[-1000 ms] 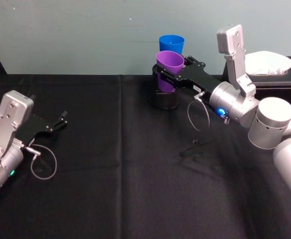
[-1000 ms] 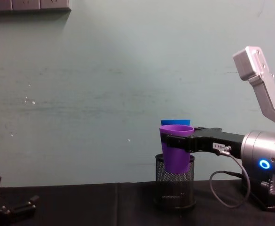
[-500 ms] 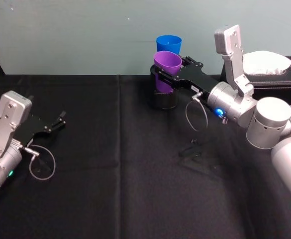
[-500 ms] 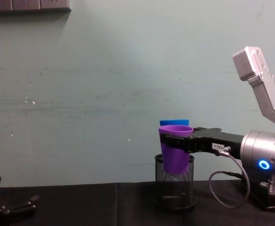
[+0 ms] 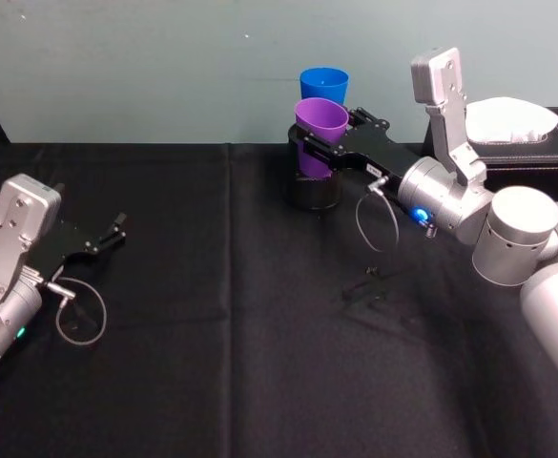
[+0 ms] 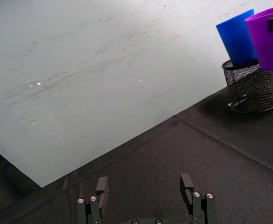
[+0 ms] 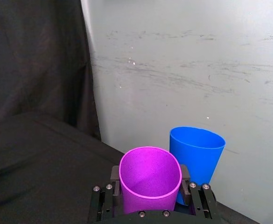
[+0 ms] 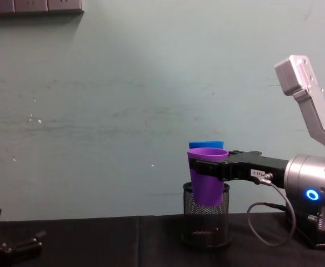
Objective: Pick up one cup with a gripper and tap it against the other cup.
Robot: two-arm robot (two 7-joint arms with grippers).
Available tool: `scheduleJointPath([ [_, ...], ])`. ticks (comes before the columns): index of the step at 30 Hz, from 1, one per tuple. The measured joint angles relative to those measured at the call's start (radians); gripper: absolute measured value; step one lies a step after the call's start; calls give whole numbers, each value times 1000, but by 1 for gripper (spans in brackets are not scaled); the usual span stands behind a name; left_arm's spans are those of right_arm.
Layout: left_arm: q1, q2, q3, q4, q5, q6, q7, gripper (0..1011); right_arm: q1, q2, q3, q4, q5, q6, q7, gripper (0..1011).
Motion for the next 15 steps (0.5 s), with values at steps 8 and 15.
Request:
scheduleJointPath([
  [8,0,0,0,0,0,0,0,1005,0,0,0,0,0,0,0,729],
  [15,0,0,0,0,0,0,0,1004,0,0,0,0,0,0,0,729],
])
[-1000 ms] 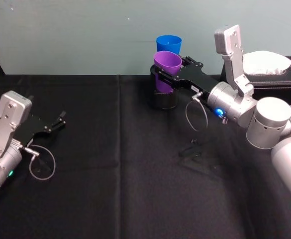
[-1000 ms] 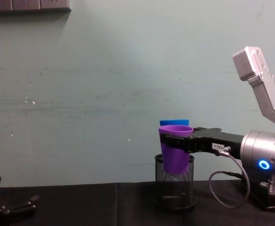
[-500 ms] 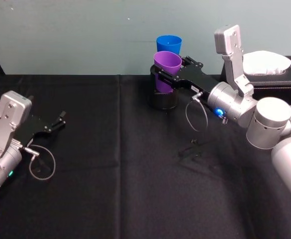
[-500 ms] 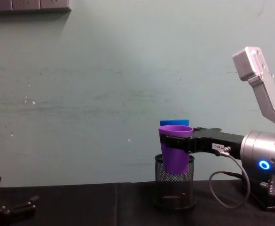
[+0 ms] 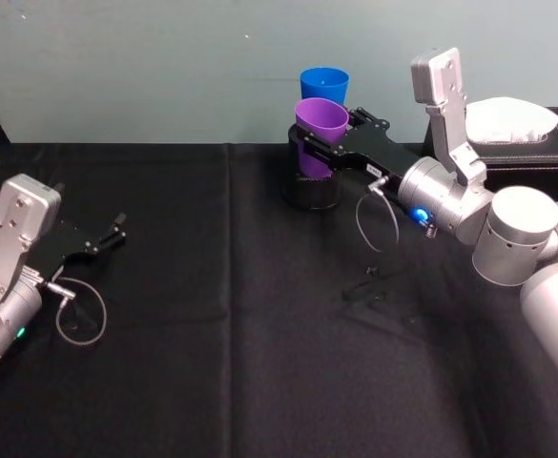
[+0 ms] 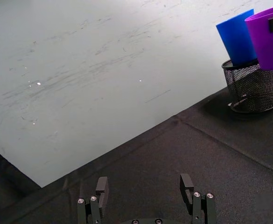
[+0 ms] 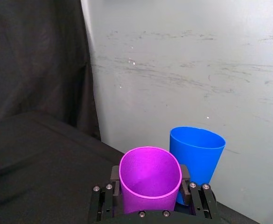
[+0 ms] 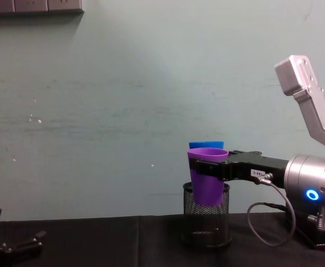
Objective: Pick up one cup with a gripper and tap it against the other cup.
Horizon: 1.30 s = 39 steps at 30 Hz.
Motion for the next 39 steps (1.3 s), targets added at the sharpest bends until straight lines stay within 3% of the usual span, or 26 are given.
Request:
scheduleJointPath([
  [39,0,0,0,0,0,0,0,1005,0,0,0,0,0,0,0,729],
])
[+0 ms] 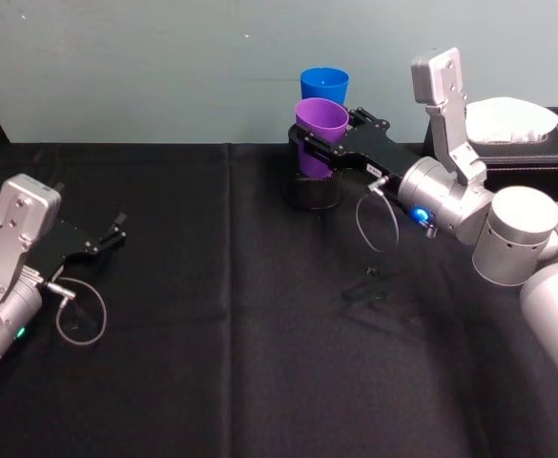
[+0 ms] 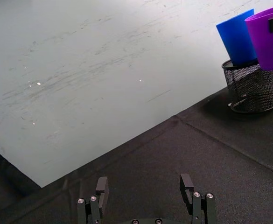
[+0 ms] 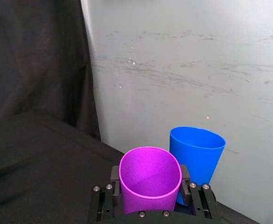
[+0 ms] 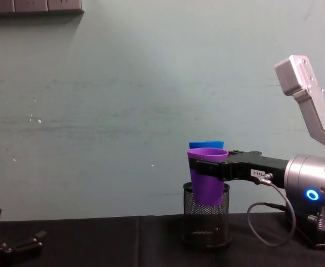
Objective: Pick up one cup with a gripper and tap it against the other cup.
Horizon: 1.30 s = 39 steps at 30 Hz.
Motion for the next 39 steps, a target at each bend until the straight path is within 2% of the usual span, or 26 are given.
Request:
scheduleJointPath([
  [39,0,0,0,0,0,0,0,1005,0,0,0,0,0,0,0,729],
])
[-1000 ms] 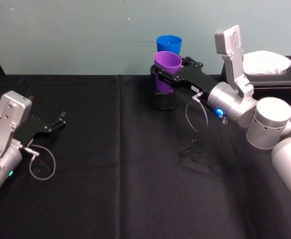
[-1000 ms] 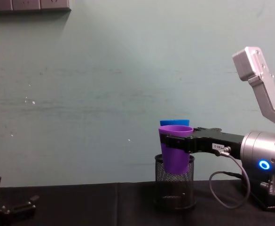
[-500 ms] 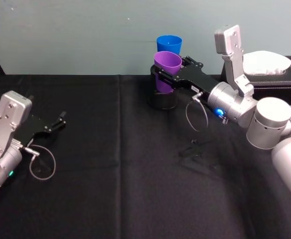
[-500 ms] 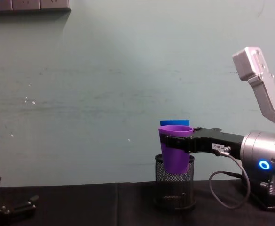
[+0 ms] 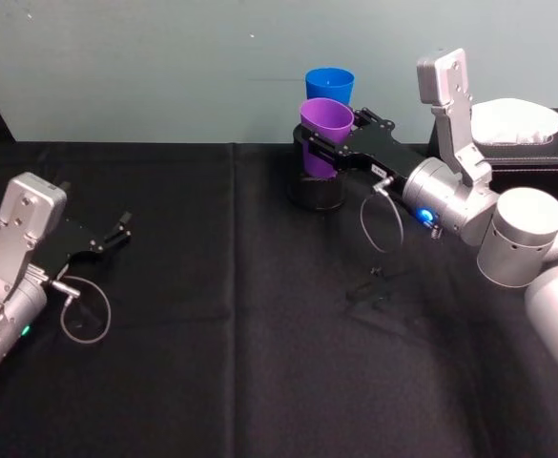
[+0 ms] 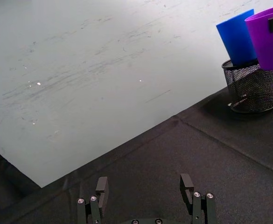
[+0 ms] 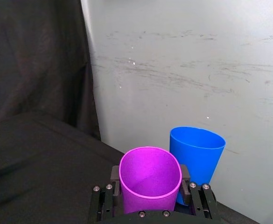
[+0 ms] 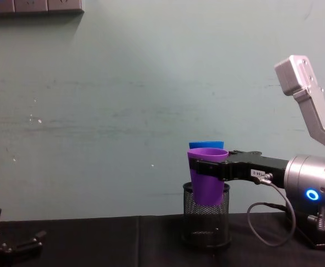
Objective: Pick up one cup with a gripper and tap it against the other cup.
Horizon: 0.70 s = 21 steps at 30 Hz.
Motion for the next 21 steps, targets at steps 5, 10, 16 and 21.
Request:
scheduleJointPath([
  [5,0,0,0,0,0,0,0,1005,0,0,0,0,0,0,0,729],
  [10,0,0,0,0,0,0,0,1005,-9,4,1,-10,0,-7,13,729],
  [16,0,0,0,0,0,0,0,1005,-56,32,-6,-87,4,2,37,729],
  [21,0,0,0,0,0,0,0,1005,-108,61,-11,-163,12,25,42,729],
])
